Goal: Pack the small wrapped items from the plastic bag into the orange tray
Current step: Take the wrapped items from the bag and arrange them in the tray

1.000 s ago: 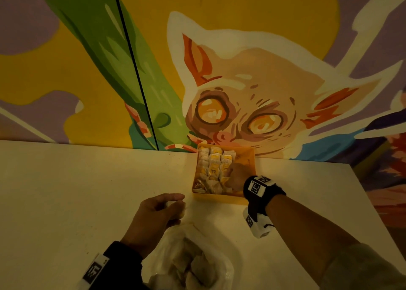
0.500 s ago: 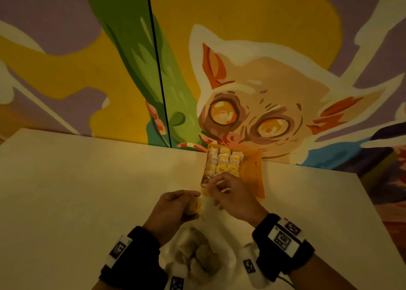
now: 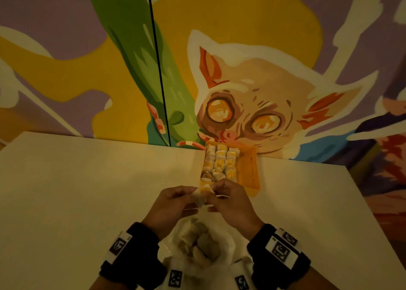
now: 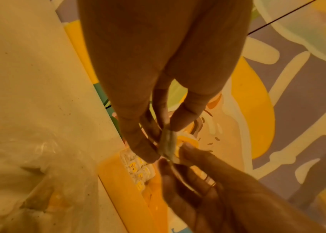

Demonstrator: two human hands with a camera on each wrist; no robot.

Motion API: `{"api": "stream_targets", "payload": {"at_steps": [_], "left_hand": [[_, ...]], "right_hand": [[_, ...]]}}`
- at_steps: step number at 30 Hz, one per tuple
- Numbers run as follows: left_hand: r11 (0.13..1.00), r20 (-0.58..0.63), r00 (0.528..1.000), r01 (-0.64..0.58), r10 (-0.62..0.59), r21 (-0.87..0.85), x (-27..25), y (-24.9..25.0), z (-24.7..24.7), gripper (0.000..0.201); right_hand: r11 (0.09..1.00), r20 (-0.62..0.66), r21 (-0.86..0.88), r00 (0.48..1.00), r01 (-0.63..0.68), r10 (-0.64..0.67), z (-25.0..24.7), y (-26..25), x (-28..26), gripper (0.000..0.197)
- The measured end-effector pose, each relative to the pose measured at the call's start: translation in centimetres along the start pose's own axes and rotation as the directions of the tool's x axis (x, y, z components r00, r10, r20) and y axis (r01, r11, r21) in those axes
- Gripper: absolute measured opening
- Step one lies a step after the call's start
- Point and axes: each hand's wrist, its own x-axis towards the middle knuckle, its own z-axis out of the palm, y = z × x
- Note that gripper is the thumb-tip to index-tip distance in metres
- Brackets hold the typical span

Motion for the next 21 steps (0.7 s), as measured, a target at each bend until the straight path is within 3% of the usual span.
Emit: {"api": "stream_targets", "payload": {"at_steps": [4, 11, 16, 21], "left_hand": [[0.977, 0.046, 0.996, -0.088, 0.081, 0.192, -0.4, -0.4, 0.0, 0.012], [0.961, 0.054, 0.993, -0.112, 0.101, 0.252, -0.2, -0.9, 0.7, 0.012], [0.948, 0.023, 0.998, -0.07, 0.066, 0.31, 0.2, -1.5, 0.5, 0.014], [0.903, 0.069, 0.997, -0.058, 0.032, 0.425, 0.7, -2.4, -0.6, 0.015]], "right_hand": [[0.997, 0.09, -0.042, 0.994, 0.07, -0.066, -0.7, -0.7, -0.3, 0.01], [0.974, 0.191, -0.18, 0.977, 0.134, -0.099, -2.2, -0.9, 0.7, 0.007], [0.939, 0.115, -0.331, 0.992, 0.093, -0.058, -5.0, -0.5, 4.4, 0.018], [0.783, 0.008, -0.621, 0.999, 0.037, -0.041, -8.0, 0.2, 8.8, 0.001]]}}
